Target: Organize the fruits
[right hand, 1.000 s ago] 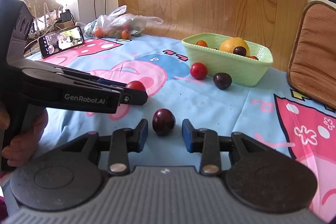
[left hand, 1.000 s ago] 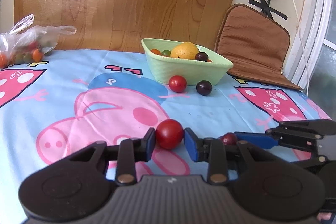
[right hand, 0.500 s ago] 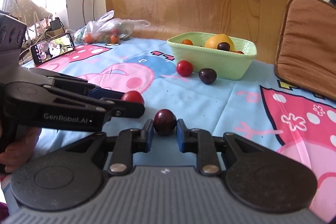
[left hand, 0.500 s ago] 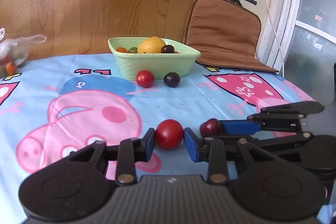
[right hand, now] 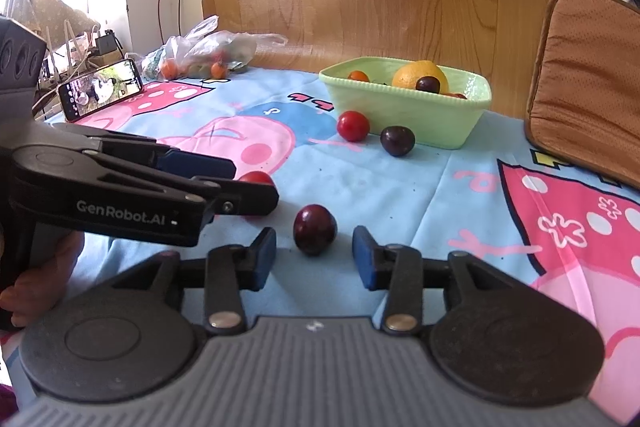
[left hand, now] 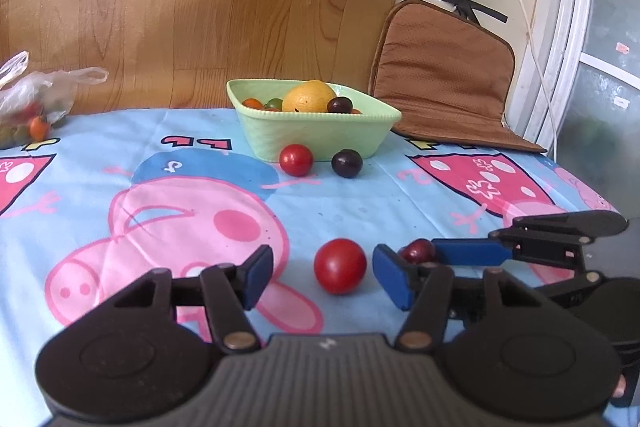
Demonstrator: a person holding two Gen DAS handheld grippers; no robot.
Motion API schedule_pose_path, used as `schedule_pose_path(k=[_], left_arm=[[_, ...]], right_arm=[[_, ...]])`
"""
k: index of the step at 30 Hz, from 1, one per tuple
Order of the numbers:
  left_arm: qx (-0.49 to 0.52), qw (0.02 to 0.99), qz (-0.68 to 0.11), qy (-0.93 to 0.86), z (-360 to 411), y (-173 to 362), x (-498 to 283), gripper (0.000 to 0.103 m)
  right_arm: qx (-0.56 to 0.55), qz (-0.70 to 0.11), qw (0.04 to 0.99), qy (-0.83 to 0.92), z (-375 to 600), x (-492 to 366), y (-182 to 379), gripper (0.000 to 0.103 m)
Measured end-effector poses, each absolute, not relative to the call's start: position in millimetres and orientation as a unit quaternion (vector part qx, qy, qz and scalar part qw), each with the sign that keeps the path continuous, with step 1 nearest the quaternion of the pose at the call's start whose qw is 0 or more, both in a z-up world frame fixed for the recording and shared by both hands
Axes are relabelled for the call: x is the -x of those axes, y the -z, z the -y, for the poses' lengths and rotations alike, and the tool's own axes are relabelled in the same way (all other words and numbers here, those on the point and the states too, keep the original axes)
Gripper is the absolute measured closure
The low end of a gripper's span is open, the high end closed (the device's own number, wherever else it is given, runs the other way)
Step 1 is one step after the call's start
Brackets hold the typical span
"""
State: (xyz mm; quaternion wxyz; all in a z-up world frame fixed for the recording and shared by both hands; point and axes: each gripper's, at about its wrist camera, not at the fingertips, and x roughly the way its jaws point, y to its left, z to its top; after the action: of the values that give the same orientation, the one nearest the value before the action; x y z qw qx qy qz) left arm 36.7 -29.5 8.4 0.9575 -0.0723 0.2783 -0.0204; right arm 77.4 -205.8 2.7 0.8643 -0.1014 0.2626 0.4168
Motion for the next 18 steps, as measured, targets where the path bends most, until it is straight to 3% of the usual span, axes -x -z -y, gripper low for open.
schedule_pose_path(k=[18], left_arm=[[0.084, 0.954, -0.287, 0.019, 26.4, -7.1, -39.1, 0.047]], right_arm=[[0.103, -0.263, 0.864, -0.417, 205.1, -78.8, -2.5, 0.053]])
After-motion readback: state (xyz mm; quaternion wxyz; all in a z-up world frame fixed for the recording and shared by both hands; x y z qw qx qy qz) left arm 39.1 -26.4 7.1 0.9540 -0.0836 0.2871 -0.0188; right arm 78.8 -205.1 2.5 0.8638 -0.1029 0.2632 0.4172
